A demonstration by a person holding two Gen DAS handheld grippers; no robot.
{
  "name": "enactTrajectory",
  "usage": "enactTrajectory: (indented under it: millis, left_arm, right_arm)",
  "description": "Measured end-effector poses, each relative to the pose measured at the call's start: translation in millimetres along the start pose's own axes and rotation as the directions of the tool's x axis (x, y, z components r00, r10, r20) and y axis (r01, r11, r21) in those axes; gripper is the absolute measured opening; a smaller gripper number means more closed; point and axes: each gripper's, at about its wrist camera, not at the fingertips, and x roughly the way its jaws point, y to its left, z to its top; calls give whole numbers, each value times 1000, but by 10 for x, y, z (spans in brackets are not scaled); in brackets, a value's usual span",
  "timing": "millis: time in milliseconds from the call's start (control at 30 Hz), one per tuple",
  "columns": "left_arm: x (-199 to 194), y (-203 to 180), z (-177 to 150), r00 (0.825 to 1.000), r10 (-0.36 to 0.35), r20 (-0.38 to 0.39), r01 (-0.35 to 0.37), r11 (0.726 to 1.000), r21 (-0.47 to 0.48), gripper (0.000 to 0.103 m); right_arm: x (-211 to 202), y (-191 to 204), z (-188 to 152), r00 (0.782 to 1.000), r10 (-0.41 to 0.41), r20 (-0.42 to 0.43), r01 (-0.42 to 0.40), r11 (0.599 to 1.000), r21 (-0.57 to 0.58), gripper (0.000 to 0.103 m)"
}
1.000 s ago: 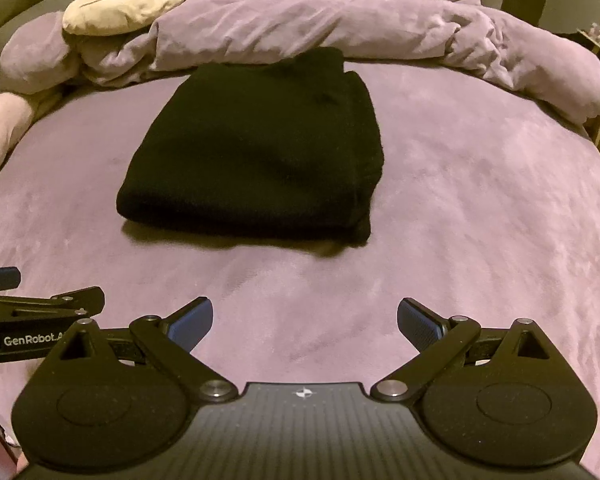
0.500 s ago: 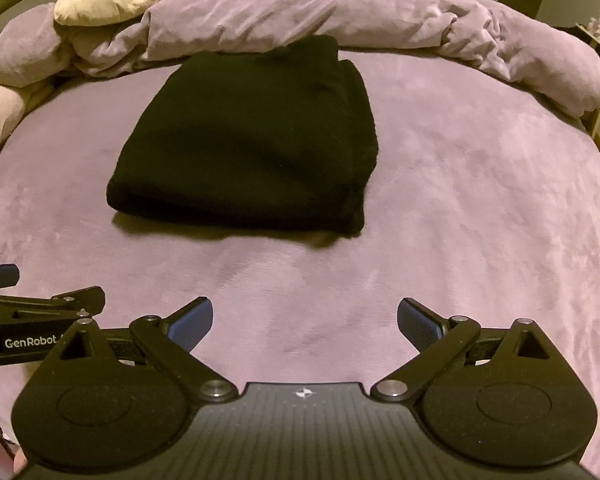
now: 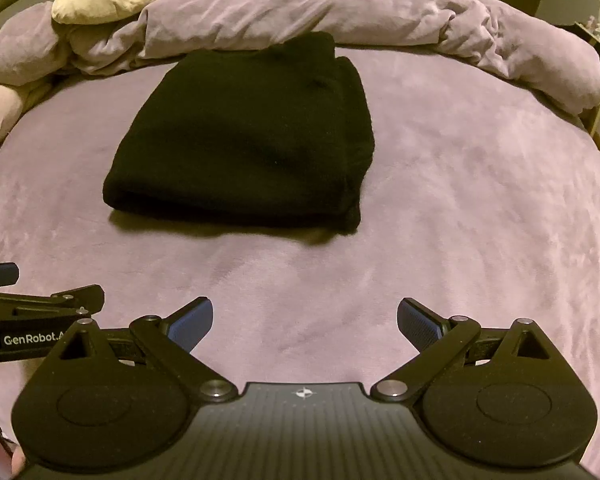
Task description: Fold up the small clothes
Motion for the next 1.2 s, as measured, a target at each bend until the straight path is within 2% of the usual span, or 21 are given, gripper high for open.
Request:
enactTrajectory:
  millis: [1200]
  left_arm:
    - [-64,-86,4,1000,15,7,-15,1000,20,102]
  right_arm:
    - [-60,-39,-15,1000,17,10,-17,1000,18,99]
